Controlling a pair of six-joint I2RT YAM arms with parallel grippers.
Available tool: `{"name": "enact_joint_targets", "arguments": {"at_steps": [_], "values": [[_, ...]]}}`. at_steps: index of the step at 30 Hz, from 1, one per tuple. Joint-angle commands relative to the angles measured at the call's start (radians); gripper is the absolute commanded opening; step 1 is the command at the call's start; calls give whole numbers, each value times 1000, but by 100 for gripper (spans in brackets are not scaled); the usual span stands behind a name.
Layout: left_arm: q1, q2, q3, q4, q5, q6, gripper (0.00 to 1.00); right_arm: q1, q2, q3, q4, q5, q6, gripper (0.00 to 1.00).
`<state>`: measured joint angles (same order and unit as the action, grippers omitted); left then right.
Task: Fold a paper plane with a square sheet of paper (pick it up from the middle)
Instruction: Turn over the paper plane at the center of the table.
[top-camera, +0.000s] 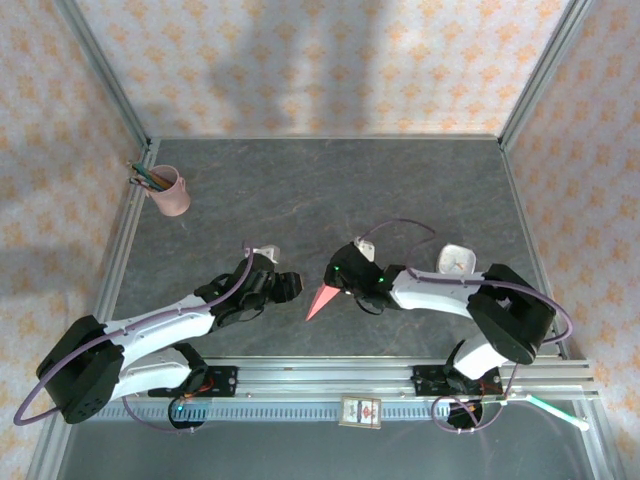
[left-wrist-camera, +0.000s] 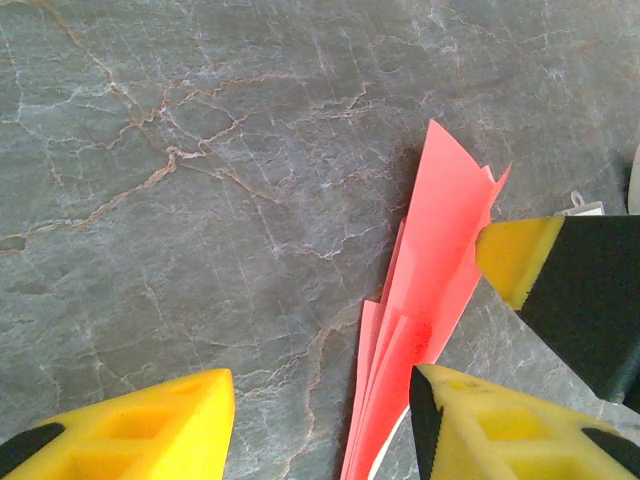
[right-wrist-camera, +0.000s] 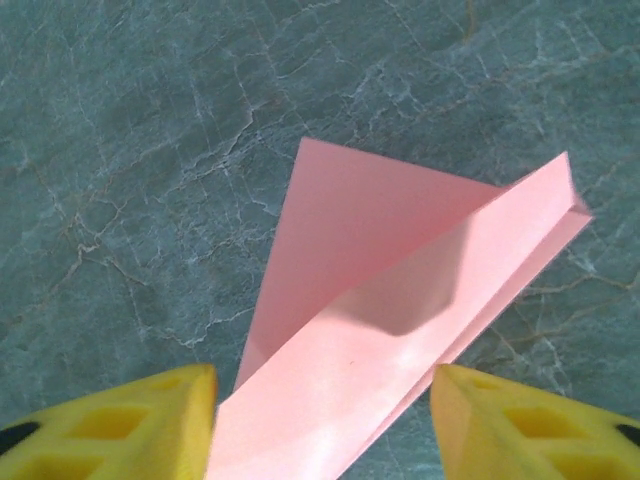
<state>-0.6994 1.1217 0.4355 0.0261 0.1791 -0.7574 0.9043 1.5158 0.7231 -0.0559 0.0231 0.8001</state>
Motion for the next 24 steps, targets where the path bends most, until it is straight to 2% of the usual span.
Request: {"name": "enact_joint_targets", "arguments": {"at_steps": [1,9,12,16,24], "values": [[6,3,-12,13,12,20,52,-3,-16,-19,-9,41,16,53],[6,6,-17,34,43,19,54,6,5,25,-15,19,10,71],[6,1,-22,41,45,18,55,7,43,34,-40,36,27,72],[6,2,-24,41,48,16,56,6,62,36,-41,39,43,67],[6,0,-29,43,46,15,57,7,6,10,-35,38,65,48]]}}
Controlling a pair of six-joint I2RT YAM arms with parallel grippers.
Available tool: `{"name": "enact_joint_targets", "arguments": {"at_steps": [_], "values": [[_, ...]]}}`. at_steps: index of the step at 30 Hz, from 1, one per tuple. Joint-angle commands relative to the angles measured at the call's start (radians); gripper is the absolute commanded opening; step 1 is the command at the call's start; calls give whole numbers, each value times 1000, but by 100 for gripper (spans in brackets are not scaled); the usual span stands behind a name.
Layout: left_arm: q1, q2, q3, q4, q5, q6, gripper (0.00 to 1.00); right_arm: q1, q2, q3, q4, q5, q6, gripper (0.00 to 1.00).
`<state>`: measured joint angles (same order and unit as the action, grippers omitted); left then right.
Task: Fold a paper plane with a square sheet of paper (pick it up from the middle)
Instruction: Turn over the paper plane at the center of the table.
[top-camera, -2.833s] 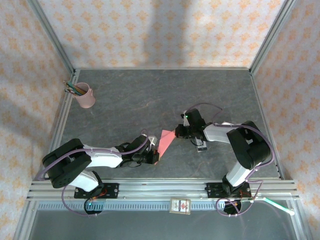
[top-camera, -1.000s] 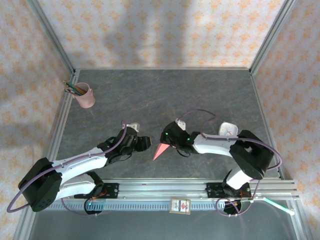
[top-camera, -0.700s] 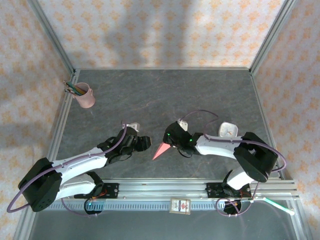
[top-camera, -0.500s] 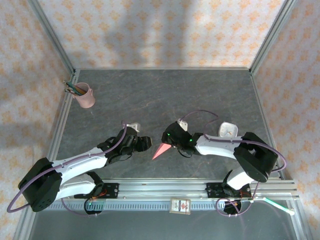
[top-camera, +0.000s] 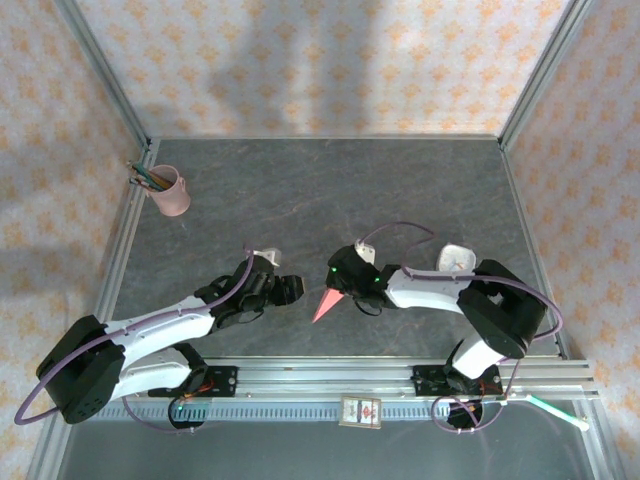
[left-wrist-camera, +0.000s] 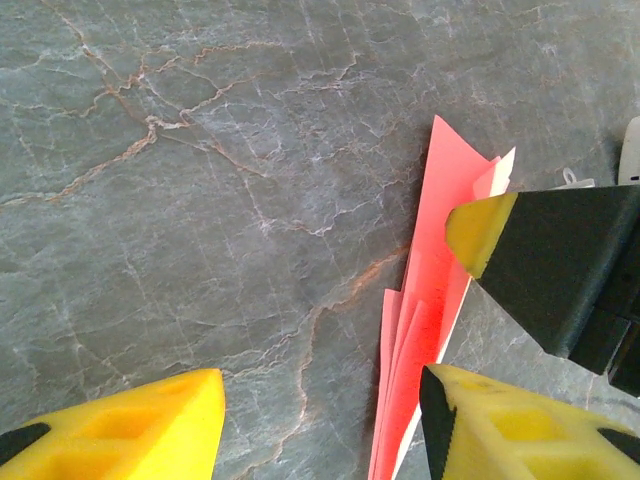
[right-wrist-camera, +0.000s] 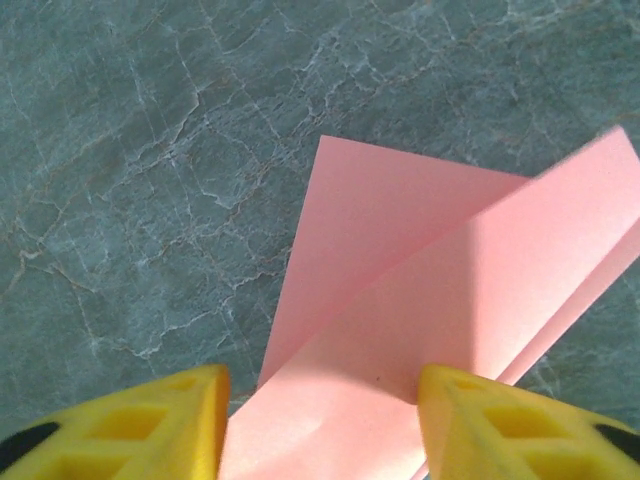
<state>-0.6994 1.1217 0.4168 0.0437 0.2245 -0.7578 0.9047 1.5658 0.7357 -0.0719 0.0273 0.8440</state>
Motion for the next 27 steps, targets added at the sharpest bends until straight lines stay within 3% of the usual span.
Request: {"name": "enact_joint_targets", "arguments": {"at_steps": [1,14,23,27], "values": [[6,-1,-10,25,1,14,57,6,-51,-7,-19,35,24,45],[6,7,-10,37,2,2,58,7,-105,-40,-44,52,38,24],[6,-22,-17,47,-33,-42,62,5,-116,-5,4,10,6,1],[17,-72,-26,39,-84,-67,67,8,-104,39,64,-42,-17,0]]}}
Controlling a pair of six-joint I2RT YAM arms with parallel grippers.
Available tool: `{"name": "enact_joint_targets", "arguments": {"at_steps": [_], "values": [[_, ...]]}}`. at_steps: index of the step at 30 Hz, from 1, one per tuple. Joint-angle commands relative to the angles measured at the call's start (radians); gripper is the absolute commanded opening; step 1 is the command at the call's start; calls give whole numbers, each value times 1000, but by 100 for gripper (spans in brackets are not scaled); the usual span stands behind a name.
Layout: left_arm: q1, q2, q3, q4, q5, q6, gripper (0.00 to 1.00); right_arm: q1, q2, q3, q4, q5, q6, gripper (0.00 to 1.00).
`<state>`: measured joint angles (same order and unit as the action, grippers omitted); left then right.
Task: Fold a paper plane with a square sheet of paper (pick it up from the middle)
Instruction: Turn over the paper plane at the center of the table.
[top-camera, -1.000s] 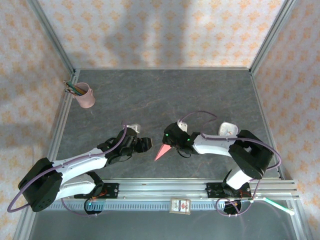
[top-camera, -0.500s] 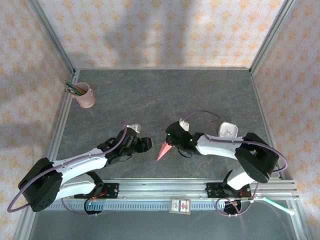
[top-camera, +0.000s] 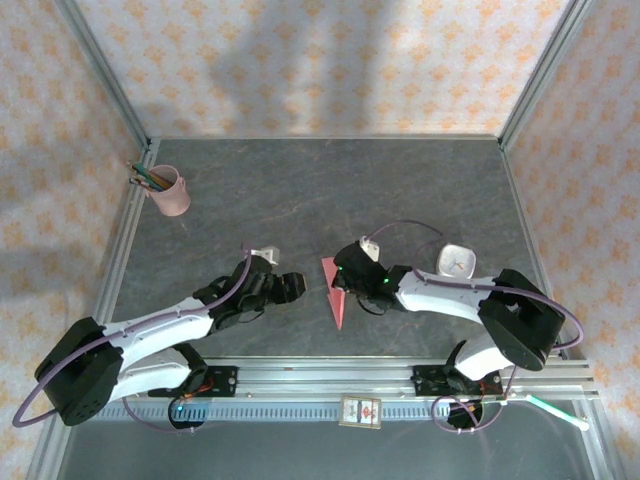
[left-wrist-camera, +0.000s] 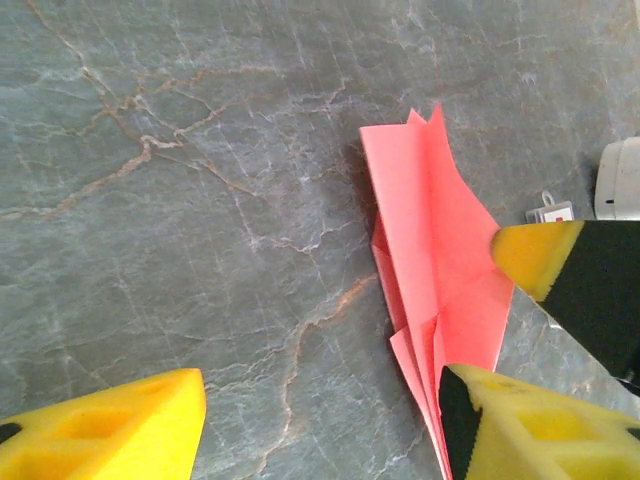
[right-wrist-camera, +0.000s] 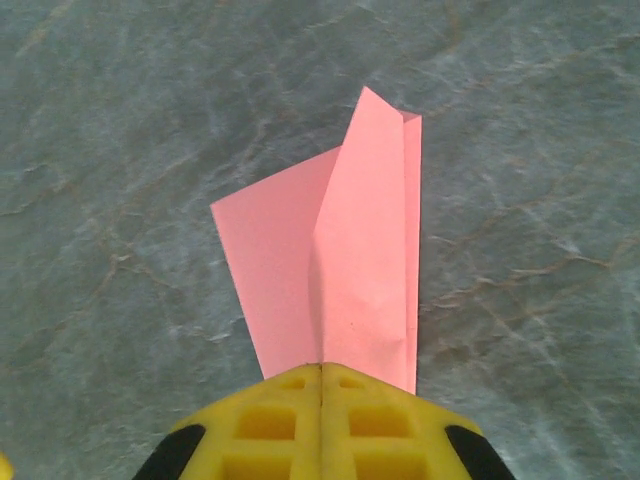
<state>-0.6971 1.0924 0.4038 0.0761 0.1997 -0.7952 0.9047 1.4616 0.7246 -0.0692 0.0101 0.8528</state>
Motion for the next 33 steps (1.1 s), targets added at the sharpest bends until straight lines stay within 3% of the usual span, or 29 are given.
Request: {"name": "enact_joint_targets", "arguments": {"at_steps": [1,7,12,14,17,19,25,33], "values": [[27,-58,-21,7,-63,-46,68,8,0,57,86,-42,-31,0],[111,-167,-75,9,-66,-103,68,10,-35,33,241,-115,-56,0],[122,-198,-75,30,-29,-103,65,1,-27,-36,346,-156,-88,0],[120,-176,-56,40,8,-97,61,0,-24,-66,390,-168,-89,0],[92,-121,-30,84,55,-100,44,-4,-28,-110,442,-167,-82,0],[58,-69,-9,112,74,-102,39,-4,-30,-128,457,-164,-77,0],[18,102,60,121,96,-91,36,-4,-25,-164,486,-157,-62,0],[13,172,61,170,125,-108,37,-6,-29,-174,485,-145,-62,0]]}}
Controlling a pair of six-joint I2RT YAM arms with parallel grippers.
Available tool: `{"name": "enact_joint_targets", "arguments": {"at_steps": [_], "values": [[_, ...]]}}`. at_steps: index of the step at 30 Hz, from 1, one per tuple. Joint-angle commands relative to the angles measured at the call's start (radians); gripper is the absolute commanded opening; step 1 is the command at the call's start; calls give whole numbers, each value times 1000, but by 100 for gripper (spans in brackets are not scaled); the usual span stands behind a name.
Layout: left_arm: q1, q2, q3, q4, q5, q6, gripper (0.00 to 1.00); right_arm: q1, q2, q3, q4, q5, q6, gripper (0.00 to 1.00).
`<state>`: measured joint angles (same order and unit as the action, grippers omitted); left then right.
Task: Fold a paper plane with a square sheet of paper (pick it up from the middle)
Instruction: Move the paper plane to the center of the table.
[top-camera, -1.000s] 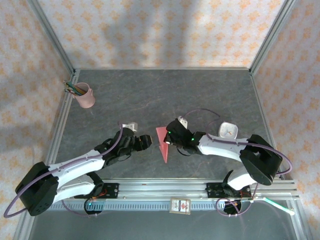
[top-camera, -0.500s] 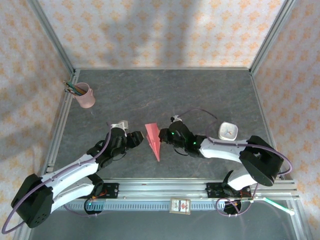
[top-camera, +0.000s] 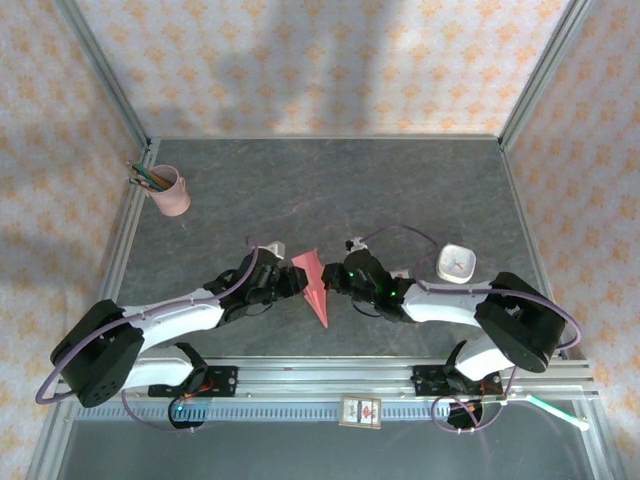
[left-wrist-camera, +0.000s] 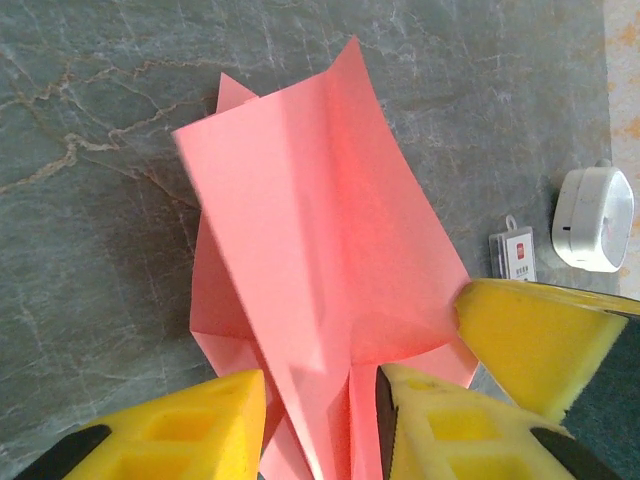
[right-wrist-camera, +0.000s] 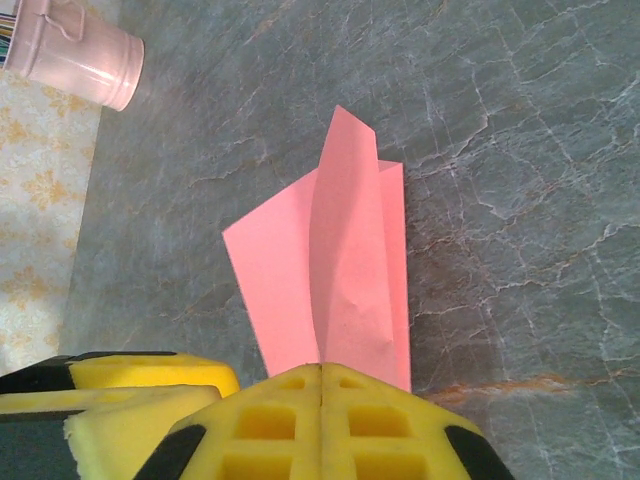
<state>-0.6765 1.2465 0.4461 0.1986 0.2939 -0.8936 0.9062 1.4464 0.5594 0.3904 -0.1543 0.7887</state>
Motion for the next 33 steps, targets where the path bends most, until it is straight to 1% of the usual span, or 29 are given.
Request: {"name": "enact_joint_targets", "arguments": {"at_steps": [1,7,11,15,18,22,27,33], "values": [[-8,31,21,54,39,-13,38,-8,-11,-7,25,20,1,0],[-8,73,22,73,43,-37,39,-7,-12,-9,28,19,4,0],[-8,87,9,130,62,-49,40,-7,-15,-10,30,18,4,0],[-6,125,29,138,83,-42,39,-7,-23,-16,32,21,7,0],[-2,136,31,149,80,-53,38,-8,-24,-16,34,17,10,0],[-2,148,26,206,87,-64,38,-8,-27,-19,46,14,17,0],[-1,195,33,257,99,-78,33,-8,-29,-27,57,14,23,0],[2,232,63,252,74,-63,28,-8,-27,-33,73,14,30,0]]}}
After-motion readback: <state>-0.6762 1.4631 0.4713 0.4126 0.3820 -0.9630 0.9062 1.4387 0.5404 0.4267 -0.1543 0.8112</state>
